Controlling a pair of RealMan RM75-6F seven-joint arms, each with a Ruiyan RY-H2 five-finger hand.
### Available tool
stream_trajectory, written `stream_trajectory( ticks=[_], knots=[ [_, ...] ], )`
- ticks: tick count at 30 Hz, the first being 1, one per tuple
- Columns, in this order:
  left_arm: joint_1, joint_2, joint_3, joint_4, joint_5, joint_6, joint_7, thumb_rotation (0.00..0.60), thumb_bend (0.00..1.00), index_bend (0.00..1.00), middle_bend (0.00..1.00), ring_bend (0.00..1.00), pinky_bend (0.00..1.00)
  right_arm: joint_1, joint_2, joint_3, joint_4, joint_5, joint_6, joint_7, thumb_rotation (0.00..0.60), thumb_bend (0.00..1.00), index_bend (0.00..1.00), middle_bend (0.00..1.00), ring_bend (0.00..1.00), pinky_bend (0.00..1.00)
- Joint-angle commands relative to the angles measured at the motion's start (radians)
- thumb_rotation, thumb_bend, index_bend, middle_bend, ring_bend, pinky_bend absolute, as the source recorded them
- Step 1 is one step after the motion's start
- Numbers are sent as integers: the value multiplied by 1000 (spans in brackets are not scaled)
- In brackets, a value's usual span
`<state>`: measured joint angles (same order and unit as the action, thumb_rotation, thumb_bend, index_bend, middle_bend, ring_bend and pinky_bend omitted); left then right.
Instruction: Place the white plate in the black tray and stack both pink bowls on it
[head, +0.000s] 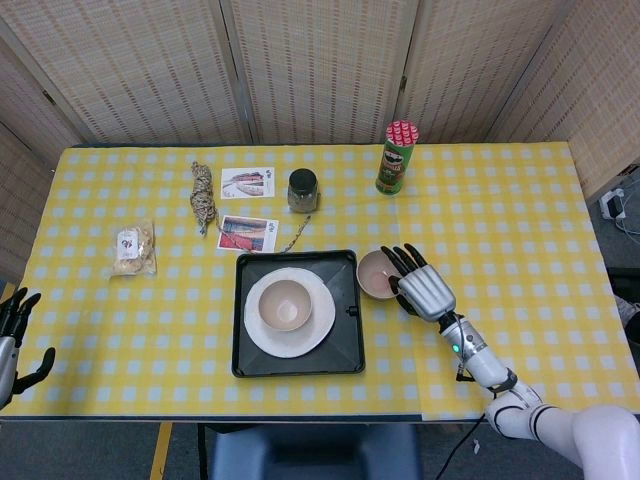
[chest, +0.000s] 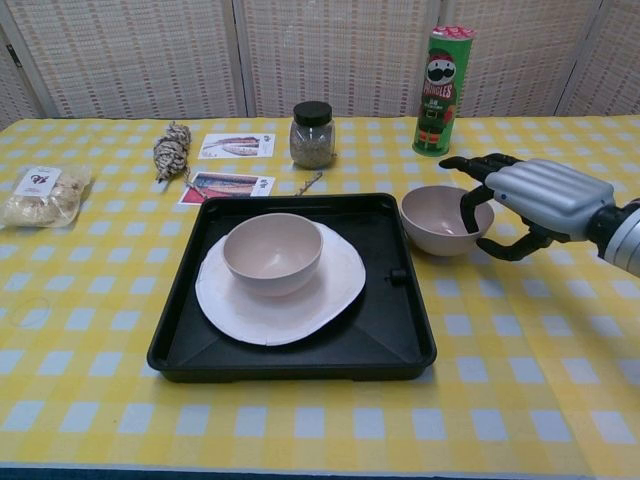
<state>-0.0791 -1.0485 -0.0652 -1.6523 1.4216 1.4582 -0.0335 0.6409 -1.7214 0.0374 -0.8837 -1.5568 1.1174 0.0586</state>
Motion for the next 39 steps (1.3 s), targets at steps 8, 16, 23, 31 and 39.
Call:
stream_trajectory(
  ticks=[8, 16, 23, 31, 39],
  knots=[
    [-2, -1, 2, -2, 3, -2, 3, 600, 464, 0, 0, 0, 0, 6, 14, 23, -66, -41, 100, -1, 600, 472, 675, 76, 0, 0],
    [1, -1, 0, -8, -5, 1, 11, 600, 464, 0, 0, 0, 0, 42, 39, 42, -237, -70, 104, -103, 600, 473, 675, 76, 0, 0],
    [0, 1, 1, -8, 1, 0, 6, 600, 464, 0, 0, 0, 0, 106, 12, 73, -323, -69, 40, -171, 600, 472, 675, 76, 0, 0],
    [8, 13, 1, -6, 3, 10, -20, 600, 463, 0, 0, 0, 0, 153, -68, 87, -304, -44, -25, -187, 600, 471, 675, 77, 0, 0],
    [16, 20, 4, -8, 14, 23, -35, 600, 463, 0, 0, 0, 0, 166, -113, 86, -270, -31, -42, -180, 600, 471, 675, 77, 0, 0]
  ],
)
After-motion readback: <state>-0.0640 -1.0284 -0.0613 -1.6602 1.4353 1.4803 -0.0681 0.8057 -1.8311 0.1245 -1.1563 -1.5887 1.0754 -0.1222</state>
